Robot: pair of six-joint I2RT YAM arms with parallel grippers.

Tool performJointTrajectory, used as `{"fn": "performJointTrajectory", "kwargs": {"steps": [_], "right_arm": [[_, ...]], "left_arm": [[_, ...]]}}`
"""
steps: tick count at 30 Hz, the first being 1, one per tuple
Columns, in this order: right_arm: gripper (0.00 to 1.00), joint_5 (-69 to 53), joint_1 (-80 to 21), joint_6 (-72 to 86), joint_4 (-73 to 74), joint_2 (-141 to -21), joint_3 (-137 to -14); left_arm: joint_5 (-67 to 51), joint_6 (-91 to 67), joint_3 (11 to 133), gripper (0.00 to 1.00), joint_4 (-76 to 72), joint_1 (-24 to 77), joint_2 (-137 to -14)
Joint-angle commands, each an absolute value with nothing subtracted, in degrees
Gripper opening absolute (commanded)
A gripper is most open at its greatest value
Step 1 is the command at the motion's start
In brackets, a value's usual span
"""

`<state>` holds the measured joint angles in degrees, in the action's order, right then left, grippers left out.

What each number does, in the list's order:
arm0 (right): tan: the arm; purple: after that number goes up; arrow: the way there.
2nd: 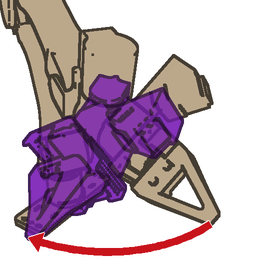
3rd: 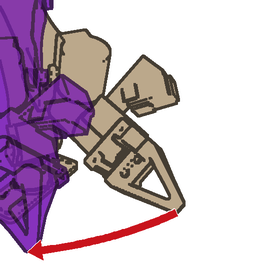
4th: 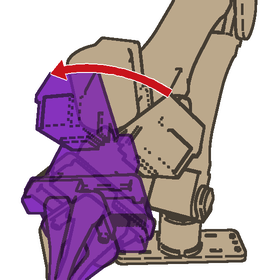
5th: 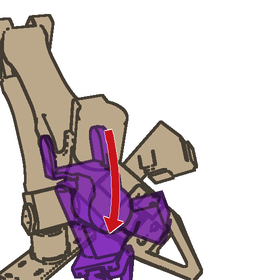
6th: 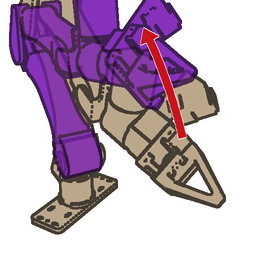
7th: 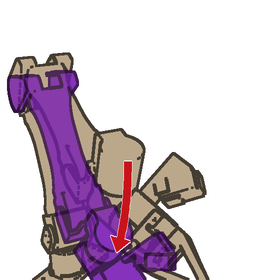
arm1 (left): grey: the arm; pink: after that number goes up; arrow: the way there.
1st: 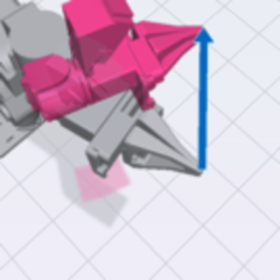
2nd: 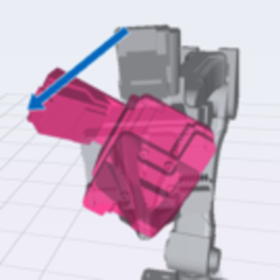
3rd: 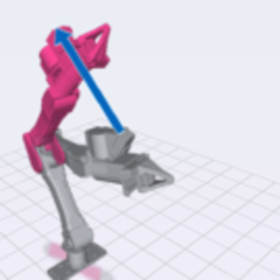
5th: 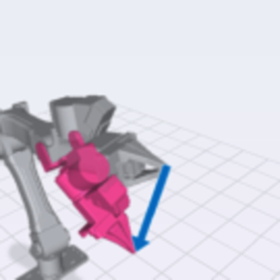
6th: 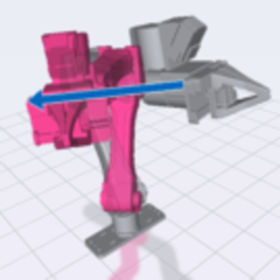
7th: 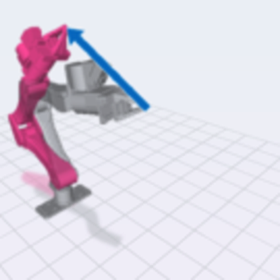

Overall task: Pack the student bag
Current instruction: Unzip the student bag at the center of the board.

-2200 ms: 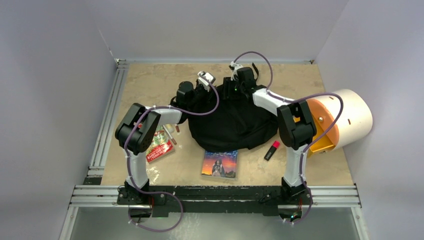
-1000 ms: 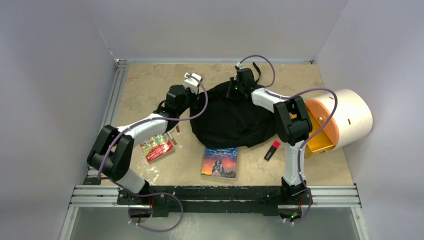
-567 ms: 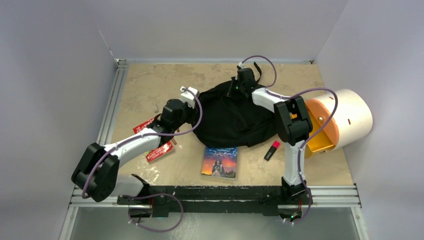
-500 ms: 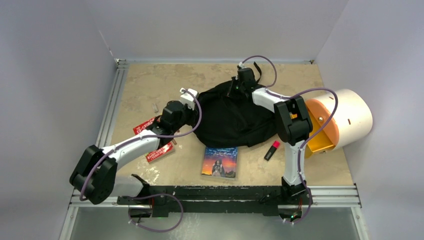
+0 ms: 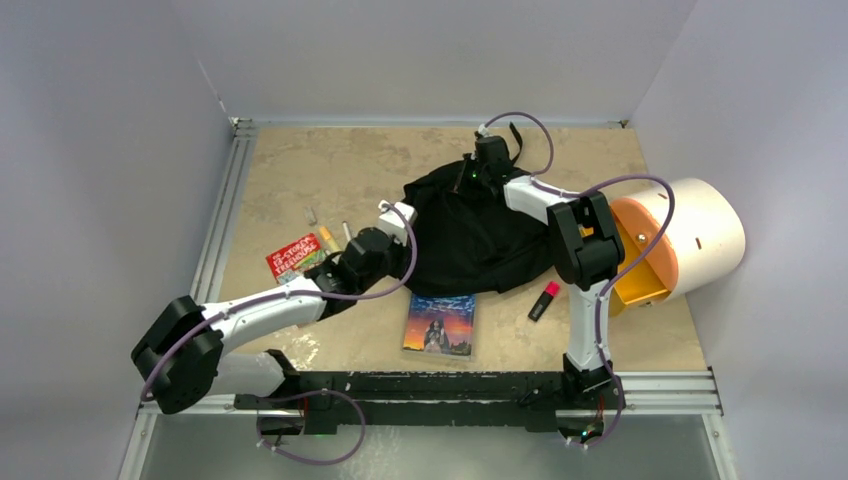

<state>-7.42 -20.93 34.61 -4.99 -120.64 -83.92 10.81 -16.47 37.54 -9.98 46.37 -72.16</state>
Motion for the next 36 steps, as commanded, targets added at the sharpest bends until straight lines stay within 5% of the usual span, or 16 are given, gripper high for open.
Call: {"fn": "performJointTrajectory", "kwargs": {"steps": [1, 17, 25, 31, 33, 36], "right_arm": [[0.00, -5.7, -19.8, 35.3, -8.5, -120.8, -84.4], [0.02, -9.7, -19.3, 33.8, -14.1, -115.7, -79.0], [0.43, -13.4, -19.8, 33.8, -15.2, -107.7, -75.0], [0.58, -14.9, -24.4, 36.6, -11.8, -104.4, -73.1], [0.78, -14.6, -26.7, 37.4, -10.7, -104.0, -73.0], [0.90, -13.7, -30.3, 38.5, -9.2, -103.7, -73.3]], "left_arm": [[15.7, -20.2, 38.5, 0.00, -7.3, 51.5, -72.7], [32.3, -28.7, 40.4, 0.00, 3.3, 59.6, -72.3], [37.1, -26.8, 38.6, 0.00, 0.9, 59.5, -73.3], [37.3, -27.3, 33.0, 0.00, -6.4, 59.5, -71.2], [37.0, -26.9, 30.7, 0.00, -10.1, 59.5, -70.5], [36.4, -26.2, 28.5, 0.00, -12.9, 59.5, -70.1]]}}
